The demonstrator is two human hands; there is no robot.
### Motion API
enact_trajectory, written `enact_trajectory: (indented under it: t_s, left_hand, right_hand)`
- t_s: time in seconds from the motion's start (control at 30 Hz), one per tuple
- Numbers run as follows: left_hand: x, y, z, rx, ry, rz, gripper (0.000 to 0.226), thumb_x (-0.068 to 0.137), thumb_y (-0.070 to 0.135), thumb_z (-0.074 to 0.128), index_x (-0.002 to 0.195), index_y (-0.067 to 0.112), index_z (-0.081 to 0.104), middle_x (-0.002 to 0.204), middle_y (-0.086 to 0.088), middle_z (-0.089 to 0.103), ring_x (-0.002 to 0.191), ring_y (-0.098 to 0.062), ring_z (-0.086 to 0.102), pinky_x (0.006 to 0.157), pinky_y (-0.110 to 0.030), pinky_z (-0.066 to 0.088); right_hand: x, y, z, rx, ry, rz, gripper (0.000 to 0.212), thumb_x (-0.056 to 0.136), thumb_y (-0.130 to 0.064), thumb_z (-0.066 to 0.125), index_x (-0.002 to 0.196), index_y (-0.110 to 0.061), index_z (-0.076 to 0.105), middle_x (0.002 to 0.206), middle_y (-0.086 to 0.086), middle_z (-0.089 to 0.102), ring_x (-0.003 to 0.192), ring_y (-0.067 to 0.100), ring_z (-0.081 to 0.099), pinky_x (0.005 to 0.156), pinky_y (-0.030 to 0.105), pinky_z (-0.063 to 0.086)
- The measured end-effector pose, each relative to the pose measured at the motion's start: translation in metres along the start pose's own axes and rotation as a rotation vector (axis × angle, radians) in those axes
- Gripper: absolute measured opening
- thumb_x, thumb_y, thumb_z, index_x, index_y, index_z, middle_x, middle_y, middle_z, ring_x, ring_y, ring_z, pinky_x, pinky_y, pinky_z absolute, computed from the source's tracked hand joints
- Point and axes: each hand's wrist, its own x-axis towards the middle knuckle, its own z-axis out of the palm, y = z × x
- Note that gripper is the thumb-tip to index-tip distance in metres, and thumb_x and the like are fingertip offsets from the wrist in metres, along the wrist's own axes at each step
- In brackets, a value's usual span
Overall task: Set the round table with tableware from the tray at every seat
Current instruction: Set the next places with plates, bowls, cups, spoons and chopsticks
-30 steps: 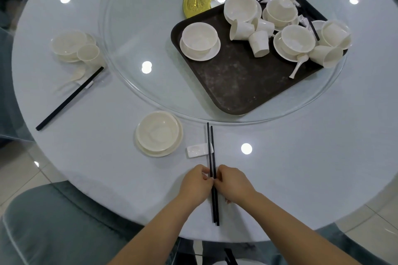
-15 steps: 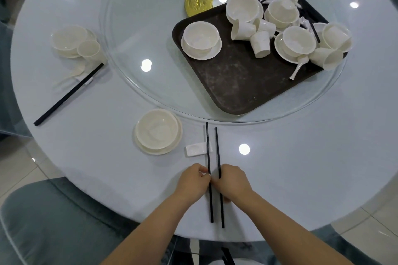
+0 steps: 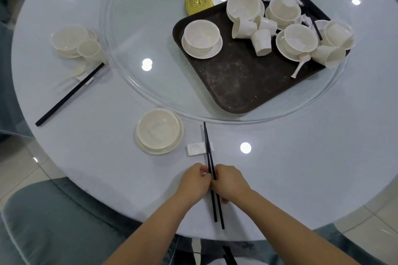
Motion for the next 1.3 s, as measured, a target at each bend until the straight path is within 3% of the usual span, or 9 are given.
enact_trajectory:
  t_s: [0.2,0.33,0.53,0.63,0.73,0.87,1.03,1.17,1.3]
  left_hand:
    - [0.001,-0.002,-0.001,-0.008,0.007,0.003,0.017,0.094,0.025,0.054,0.106,0.015,0.060,0.099,-0.007,0.069,0.093,-0.025,0.067,0.089,-0.044,0.054]
    - [0.001,-0.002,-0.002,0.011,0.028,0.033,0.018,0.096,0.030,0.049,0.094,0.016,0.061,0.089,-0.007,0.070,0.086,-0.026,0.067,0.086,-0.045,0.055]
    - [-0.001,0.001,-0.002,0.003,0.028,0.054,0.044,0.099,0.042,0.041,0.077,0.008,0.058,0.087,-0.020,0.070,0.085,-0.035,0.066,0.085,-0.051,0.053]
    - [-0.002,0.000,-0.001,-0.018,0.030,0.058,0.047,0.100,0.044,0.038,0.077,0.008,0.058,0.085,-0.017,0.068,0.084,-0.034,0.065,0.086,-0.051,0.052]
    - [-0.001,-0.001,-0.002,-0.007,0.003,0.071,0.046,0.100,0.045,0.038,0.071,0.011,0.051,0.074,-0.011,0.059,0.071,-0.027,0.056,0.084,-0.051,0.050]
    - [-0.001,0.000,-0.008,0.164,0.031,0.097,0.050,0.100,0.047,0.036,0.066,0.012,0.048,0.068,-0.004,0.057,0.067,-0.022,0.053,0.070,-0.040,0.046]
    - [0.006,0.029,-0.039,0.400,0.236,0.283,0.045,0.100,0.047,0.037,0.066,0.020,0.045,0.080,-0.007,0.064,0.084,-0.030,0.060,0.069,-0.034,0.039]
    - [0.016,0.066,-0.060,0.286,0.291,0.352,0.046,0.100,0.045,0.038,0.084,0.009,0.062,0.081,-0.007,0.068,0.083,-0.029,0.064,0.080,-0.042,0.050]
    - [0.027,0.095,-0.063,0.114,0.260,0.356,0.041,0.101,0.042,0.040,0.088,0.011,0.066,0.081,-0.004,0.069,0.081,-0.026,0.066,0.083,-0.045,0.052]
  right_hand:
    - [0.004,0.001,0.001,-0.067,0.021,-0.032,0.024,0.094,-0.029,0.044,0.072,-0.020,0.042,0.069,0.000,0.056,0.054,0.024,0.062,0.059,0.034,0.057]
    - [0.007,0.002,0.000,-0.086,0.066,-0.065,0.026,0.098,-0.031,0.041,0.074,-0.020,0.040,0.068,-0.003,0.052,0.054,0.017,0.052,0.062,0.032,0.051]
    - [0.007,0.005,0.001,-0.048,0.085,-0.067,0.024,0.099,-0.030,0.036,0.082,-0.016,0.045,0.069,-0.003,0.053,0.053,0.015,0.050,0.059,0.032,0.049]
    - [0.006,0.006,0.001,-0.049,0.081,-0.074,0.021,0.098,-0.027,0.036,0.084,-0.015,0.045,0.069,-0.003,0.052,0.054,0.016,0.050,0.062,0.034,0.050]
    - [0.005,0.006,-0.001,-0.053,0.058,-0.082,0.018,0.096,-0.022,0.037,0.080,-0.016,0.042,0.070,-0.001,0.053,0.054,0.018,0.050,0.061,0.033,0.048]
    - [0.005,0.007,-0.008,-0.078,0.071,-0.095,0.015,0.095,-0.019,0.038,0.087,-0.011,0.049,0.077,0.004,0.058,0.064,0.027,0.057,0.066,0.036,0.051]
    - [0.013,0.009,-0.044,0.013,0.246,-0.111,0.016,0.092,-0.020,0.042,0.088,-0.010,0.055,0.074,0.007,0.067,0.066,0.027,0.066,0.066,0.037,0.055]
    - [0.029,0.009,-0.090,0.194,0.410,-0.090,0.009,0.092,-0.023,0.048,0.086,-0.020,0.055,0.067,0.001,0.066,0.053,0.015,0.065,0.057,0.029,0.054]
    - [0.052,0.009,-0.146,0.363,0.596,-0.108,0.006,0.092,-0.026,0.054,0.089,-0.021,0.055,0.076,0.000,0.064,0.065,0.019,0.066,0.065,0.036,0.058]
